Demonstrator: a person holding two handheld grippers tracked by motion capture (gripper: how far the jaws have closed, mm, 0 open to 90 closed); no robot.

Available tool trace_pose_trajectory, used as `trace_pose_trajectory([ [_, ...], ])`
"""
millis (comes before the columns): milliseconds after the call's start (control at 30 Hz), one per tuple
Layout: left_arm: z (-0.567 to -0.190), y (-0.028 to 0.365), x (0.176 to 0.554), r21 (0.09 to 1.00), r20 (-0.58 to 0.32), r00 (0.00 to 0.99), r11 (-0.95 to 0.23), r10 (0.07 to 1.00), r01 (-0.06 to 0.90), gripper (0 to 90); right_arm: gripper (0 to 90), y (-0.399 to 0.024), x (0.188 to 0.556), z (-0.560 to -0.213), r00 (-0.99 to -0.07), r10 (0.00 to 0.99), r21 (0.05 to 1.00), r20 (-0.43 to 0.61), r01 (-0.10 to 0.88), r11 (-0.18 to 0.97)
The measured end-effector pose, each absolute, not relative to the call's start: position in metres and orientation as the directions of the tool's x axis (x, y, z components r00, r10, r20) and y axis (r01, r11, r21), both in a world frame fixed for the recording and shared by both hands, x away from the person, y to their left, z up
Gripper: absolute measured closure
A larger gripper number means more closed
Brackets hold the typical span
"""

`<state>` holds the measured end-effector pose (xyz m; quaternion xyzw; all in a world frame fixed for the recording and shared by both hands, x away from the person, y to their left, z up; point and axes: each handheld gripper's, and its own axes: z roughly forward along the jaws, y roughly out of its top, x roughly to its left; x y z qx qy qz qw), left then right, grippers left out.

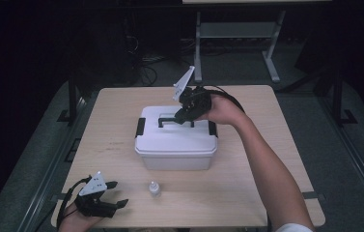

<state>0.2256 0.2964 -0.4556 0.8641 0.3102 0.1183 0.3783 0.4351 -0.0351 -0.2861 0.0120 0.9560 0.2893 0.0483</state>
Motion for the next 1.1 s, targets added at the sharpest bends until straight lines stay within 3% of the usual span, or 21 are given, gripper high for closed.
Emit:
trace_pose_trajectory([
  [367,-0.456,0.298,0.226,0.727,-0.032,0.778,-0.520,0.627,0.449,23.6,82.9,-0.023,0.441,-0.295,-0.998,0.026,0.546,-0.053,-0.007,0.838],
  [1100,-0.456,0.298,0.226,0.724,-0.029,0.780,-0.525,0.625,0.448,23.6,83.5,-0.022,0.436,-0.287,-0.997,0.023,0.565,-0.071,-0.021,0.825],
])
